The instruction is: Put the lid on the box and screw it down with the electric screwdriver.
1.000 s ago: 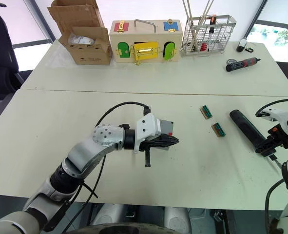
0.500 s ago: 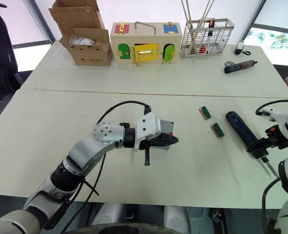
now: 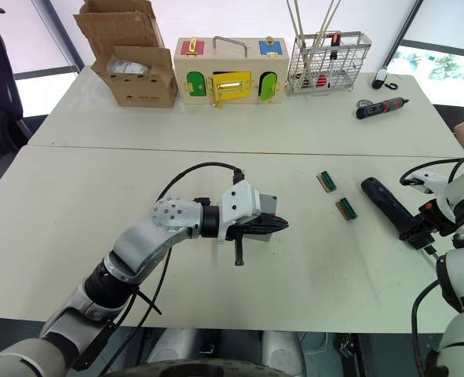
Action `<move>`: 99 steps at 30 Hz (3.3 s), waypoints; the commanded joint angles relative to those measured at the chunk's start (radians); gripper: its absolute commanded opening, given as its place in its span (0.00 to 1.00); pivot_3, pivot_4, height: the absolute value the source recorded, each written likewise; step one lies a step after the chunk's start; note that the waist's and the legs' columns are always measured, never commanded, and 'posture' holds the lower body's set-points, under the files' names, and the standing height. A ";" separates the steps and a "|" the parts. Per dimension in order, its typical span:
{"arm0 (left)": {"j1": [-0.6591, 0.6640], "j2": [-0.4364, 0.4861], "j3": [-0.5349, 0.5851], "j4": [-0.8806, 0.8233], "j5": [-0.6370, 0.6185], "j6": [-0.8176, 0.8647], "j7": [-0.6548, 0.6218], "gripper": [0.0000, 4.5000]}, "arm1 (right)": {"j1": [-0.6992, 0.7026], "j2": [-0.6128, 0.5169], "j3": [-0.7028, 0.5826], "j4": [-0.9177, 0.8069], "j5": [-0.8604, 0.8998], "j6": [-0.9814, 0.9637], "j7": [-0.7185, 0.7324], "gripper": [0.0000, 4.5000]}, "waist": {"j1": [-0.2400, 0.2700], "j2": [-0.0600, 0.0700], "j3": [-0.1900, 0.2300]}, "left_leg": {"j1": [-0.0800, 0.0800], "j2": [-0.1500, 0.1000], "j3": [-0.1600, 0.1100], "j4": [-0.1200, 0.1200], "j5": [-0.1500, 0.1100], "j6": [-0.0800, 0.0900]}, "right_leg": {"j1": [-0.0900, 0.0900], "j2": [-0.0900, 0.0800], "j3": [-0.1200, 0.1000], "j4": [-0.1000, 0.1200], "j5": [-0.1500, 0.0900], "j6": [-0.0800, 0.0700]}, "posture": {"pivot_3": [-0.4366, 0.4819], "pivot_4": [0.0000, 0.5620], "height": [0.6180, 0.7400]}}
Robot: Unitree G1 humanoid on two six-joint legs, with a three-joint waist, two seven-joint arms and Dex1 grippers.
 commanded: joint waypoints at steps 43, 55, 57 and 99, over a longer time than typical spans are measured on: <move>-0.236 0.145 0.183 0.331 -0.076 -0.057 -0.318 0.00 | 0.407 1.040 -1.009 -2.112 0.650 0.536 -0.926 0.39 | 0.033 0.030 0.003 | -0.020 -0.003 0.001 0.000 0.004 -0.004 | -0.031 0.001 0.002 0.023 0.000 0.000 | 0.48 0.27 0.62; -0.177 0.096 0.096 0.281 -0.005 -0.012 -0.220 0.00 | 0.654 0.967 -0.773 -1.954 0.711 0.212 -0.981 0.39 | -0.004 0.030 0.003 | -0.017 -0.003 0.001 -0.001 0.005 -0.002 | -0.030 0.002 0.002 0.023 0.000 0.001 | 0.48 0.27 0.62; -0.159 0.094 0.083 0.284 0.006 -0.020 -0.214 0.00 | 0.672 0.949 -0.753 -1.935 0.722 0.199 -0.990 0.39 | -0.009 0.030 0.003 | -0.017 -0.003 0.001 -0.001 0.005 -0.002 | -0.030 0.002 0.002 0.023 0.000 0.001 | 0.48 0.27 0.62; -0.120 0.113 0.070 0.290 0.051 -0.057 -0.187 0.00 | 0.785 0.724 -0.539 -1.752 0.843 0.052 -1.110 0.39 | -0.012 0.027 0.001 | -0.013 -0.002 0.001 -0.001 0.004 -0.001 | -0.025 0.002 0.002 0.022 0.000 0.001 | 0.48 0.27 0.62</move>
